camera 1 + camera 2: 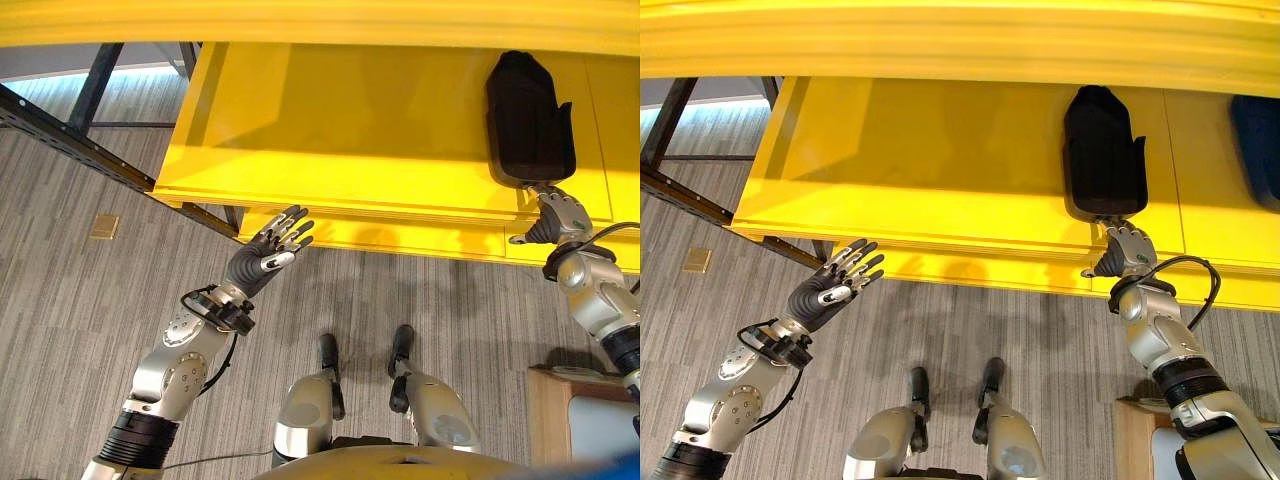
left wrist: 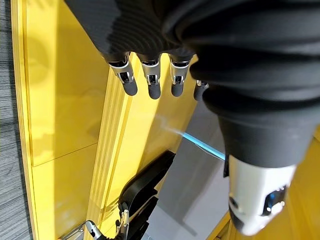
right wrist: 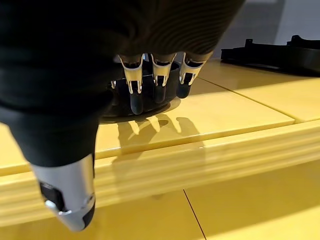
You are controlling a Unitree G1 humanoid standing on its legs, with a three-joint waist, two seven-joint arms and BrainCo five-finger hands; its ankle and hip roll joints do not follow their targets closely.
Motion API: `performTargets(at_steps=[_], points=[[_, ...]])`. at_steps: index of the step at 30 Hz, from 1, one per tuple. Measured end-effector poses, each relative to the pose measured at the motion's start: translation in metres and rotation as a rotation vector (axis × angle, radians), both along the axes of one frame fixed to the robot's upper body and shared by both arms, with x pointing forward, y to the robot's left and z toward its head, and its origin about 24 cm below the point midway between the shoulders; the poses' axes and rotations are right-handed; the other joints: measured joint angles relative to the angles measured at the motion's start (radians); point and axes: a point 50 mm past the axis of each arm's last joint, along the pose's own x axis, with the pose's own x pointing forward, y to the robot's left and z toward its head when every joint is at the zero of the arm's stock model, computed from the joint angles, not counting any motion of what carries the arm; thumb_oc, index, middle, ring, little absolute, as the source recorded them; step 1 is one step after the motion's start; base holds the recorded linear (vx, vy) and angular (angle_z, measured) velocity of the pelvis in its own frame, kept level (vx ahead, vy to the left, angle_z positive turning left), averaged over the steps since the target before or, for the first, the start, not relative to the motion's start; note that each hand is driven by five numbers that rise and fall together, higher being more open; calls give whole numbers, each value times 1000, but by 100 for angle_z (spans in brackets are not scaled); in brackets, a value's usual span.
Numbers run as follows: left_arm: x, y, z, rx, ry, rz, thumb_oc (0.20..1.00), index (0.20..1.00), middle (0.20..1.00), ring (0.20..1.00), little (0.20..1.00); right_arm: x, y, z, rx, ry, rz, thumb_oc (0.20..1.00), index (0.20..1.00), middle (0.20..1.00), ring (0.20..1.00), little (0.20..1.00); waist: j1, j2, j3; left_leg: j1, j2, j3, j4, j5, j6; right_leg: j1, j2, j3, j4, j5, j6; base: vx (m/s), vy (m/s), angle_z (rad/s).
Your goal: Move parts from the plastic box to the shelf.
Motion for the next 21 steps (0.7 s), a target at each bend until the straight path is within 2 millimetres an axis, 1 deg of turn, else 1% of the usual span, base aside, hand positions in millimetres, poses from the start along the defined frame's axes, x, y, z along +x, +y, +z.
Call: performTargets(at_steps=[7,10,11,16,21], points=[[2,-1,1,34,-4,-5,1000,1000,1000,1000,1000,5,-2,10,-7,-23,-10,1000,1000,1000,1000,1000,6,6,29,-4,-1,-6,5,0,0,1,-2,-5,1,0,0,7,-5,2],[3,-1,3,35,-12,-8,1000,1000,1000,1000,1000,8,-1,16,-6,-38,-8,1000,1000,1000,1000,1000,6,6,30,-9,0,-12,7,0,0,0,-2,-10,1,0,-1,20,-11,5],[3,-2,3,35,-15,-15,1000,1000,1000,1000,1000,11,-4,19,-8,-42,-24,1000,1000,1000,1000,1000,5,6,30,-13,-1,-16,9,0,0,-2,-3,-13,1,0,-1,19,0,8],[4,-3,4,34,-22,-28,1000,1000,1000,1000,1000,13,-9,20,-6,-38,-55,1000,1000,1000,1000,1000,9,6,30,-16,-2,-21,13,0,0,-2,-5,-17,2,0,-1,5,-3,2],[4,-3,5,35,-25,-31,1000,1000,1000,1000,1000,17,-10,28,6,-58,-62,1000,1000,1000,1000,1000,9,12,33,-17,-1,-21,18,0,0,-2,-5,-17,7,0,-1,0,0,0]])
